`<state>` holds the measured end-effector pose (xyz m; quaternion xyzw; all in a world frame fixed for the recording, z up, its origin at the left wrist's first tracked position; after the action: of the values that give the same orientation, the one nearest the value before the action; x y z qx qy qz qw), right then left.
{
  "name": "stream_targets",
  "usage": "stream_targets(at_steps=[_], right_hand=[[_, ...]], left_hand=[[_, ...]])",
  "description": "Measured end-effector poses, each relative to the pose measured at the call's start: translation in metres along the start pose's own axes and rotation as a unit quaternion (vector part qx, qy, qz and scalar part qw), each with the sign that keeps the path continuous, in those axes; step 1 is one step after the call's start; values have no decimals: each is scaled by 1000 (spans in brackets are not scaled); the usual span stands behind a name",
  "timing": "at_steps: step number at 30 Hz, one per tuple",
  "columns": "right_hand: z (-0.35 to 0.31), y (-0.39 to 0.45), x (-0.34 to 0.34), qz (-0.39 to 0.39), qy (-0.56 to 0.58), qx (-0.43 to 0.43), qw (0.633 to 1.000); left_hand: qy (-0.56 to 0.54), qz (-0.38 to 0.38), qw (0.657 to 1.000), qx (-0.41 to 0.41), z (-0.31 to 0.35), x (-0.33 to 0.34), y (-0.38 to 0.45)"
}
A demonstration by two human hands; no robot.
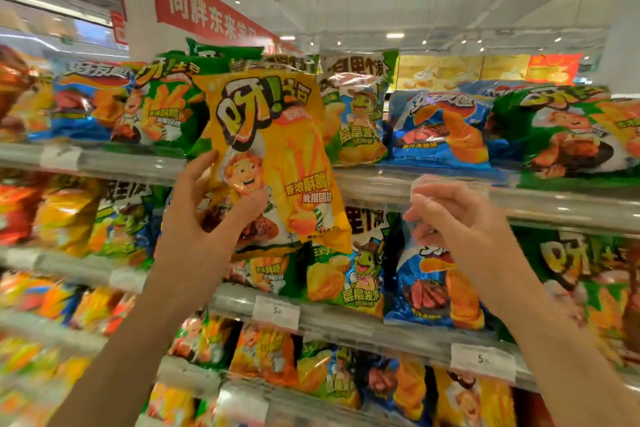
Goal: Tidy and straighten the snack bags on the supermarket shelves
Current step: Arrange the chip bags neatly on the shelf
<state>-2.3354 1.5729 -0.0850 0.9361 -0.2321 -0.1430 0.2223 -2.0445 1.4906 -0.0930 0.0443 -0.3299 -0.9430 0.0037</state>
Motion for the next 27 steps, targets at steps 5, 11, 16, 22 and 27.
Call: stream_targets(at_steps=[5,11,16,22,27], right_hand=[[30,-31,57,-57,32,69,995],[37,-60,139,-78,28,107,991],[36,-79,236,-96,49,140,984],[27,-83,356,-119,90,162,976],[23,-74,442,-157,96,163,969]], left_hand=[[-10,23,999,-41,-34,-46,-32],[-33,45,996,-76,-77,-123,-49],[-37,52,994,-93,-113,-221,-40],[-17,77,991,-111,-158,-324,-29],[-6,119,986,-118,-187,-390,-23]])
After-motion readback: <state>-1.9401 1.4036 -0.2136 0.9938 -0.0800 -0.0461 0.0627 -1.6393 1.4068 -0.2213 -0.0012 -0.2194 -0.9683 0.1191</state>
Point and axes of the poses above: each hand's wrist, its own y-axis towards the middle knuckle, its own x-axis out of the palm, z = x × y, the point moved 3 cm from there along y, towards the middle knuckle, and after that the axes turned 2 degrees about x, right-handed, at the moved point
